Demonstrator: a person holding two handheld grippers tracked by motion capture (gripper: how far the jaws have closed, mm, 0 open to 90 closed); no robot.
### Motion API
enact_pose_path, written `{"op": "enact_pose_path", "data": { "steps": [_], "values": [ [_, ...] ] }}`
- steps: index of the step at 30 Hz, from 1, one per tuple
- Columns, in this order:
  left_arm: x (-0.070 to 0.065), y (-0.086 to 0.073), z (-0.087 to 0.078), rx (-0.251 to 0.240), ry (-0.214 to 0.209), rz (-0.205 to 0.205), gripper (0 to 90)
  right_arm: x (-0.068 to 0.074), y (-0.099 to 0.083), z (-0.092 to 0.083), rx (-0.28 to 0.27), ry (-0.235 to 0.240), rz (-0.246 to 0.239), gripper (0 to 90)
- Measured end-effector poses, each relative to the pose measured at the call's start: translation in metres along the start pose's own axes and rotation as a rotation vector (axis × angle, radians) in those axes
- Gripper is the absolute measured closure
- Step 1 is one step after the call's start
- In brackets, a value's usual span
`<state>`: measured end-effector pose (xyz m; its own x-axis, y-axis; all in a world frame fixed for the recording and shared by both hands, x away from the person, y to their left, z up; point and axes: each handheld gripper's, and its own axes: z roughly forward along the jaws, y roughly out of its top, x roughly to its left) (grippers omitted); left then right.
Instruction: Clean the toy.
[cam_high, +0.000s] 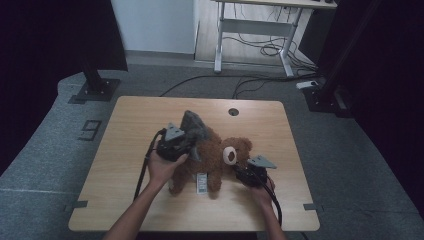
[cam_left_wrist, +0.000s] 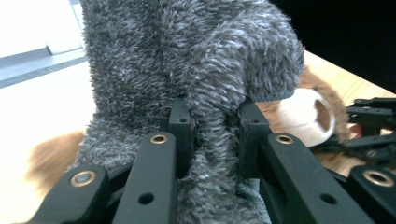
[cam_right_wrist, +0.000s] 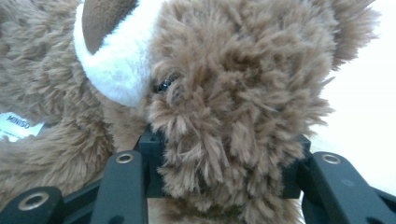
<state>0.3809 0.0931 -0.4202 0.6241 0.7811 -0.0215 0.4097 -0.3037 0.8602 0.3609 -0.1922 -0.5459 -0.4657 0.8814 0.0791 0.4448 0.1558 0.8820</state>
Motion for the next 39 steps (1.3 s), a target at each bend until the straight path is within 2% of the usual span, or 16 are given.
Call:
{"op": "enact_pose_path", "data": {
  "steps": [2,5,8,10,12,14,16,19,24,28,30,31,36,39],
  "values": [
    [-0.005,0.001,0.021,0.043,-0.006,-0.002,72.1,0.002,0.002,0.004,-0.001,-0.019,-0.005,50.4],
    [-0.006,-0.005,0.044,0.099,-0.007,-0.016,72.0,0.002,0.003,0.009,-0.012,-0.035,-0.010,50.4],
    [-0.004,-0.015,0.052,0.104,-0.014,-0.035,72.4,0.001,0.003,0.010,-0.015,-0.038,-0.013,50.3],
    [-0.001,-0.021,0.052,0.113,-0.036,-0.052,73.0,0.001,0.003,0.009,-0.009,-0.028,-0.021,47.9],
    [0.001,-0.027,0.050,0.110,-0.057,-0.072,73.7,-0.001,0.003,0.005,0.001,-0.007,-0.029,38.3],
    [-0.002,-0.033,0.047,0.114,-0.066,-0.060,74.3,-0.005,0.003,0.000,0.011,0.025,-0.003,29.9],
    [-0.005,-0.040,0.043,0.099,-0.071,-0.061,74.7,-0.009,0.002,-0.007,0.012,0.059,0.028,25.4],
    [-0.009,-0.048,0.039,0.080,-0.077,-0.064,74.9,-0.013,0.007,-0.022,-0.012,0.096,0.068,17.9],
    [-0.017,-0.062,0.031,0.050,-0.082,-0.052,75.1,-0.017,0.029,-0.036,-0.089,0.099,0.110,12.7],
    [-0.019,-0.067,0.027,0.034,-0.090,-0.063,75.0,-0.015,0.051,-0.025,-0.062,0.087,0.099,9.2],
    [-0.019,-0.069,0.026,0.028,-0.093,-0.070,75.0,-0.013,0.059,-0.013,-0.020,0.089,0.092,6.5],
    [-0.019,-0.070,0.026,0.025,-0.095,-0.070,75.0,-0.013,0.061,-0.010,-0.007,0.092,0.094,5.4],
    [-0.021,-0.072,0.024,0.022,-0.102,-0.066,74.9,-0.014,0.059,0.004,0.059,0.163,0.140,4.4],
    [-0.023,-0.075,0.021,0.014,-0.111,-0.069,74.8,-0.011,0.055,0.006,0.081,0.185,0.136,7.0]
  ]
}}
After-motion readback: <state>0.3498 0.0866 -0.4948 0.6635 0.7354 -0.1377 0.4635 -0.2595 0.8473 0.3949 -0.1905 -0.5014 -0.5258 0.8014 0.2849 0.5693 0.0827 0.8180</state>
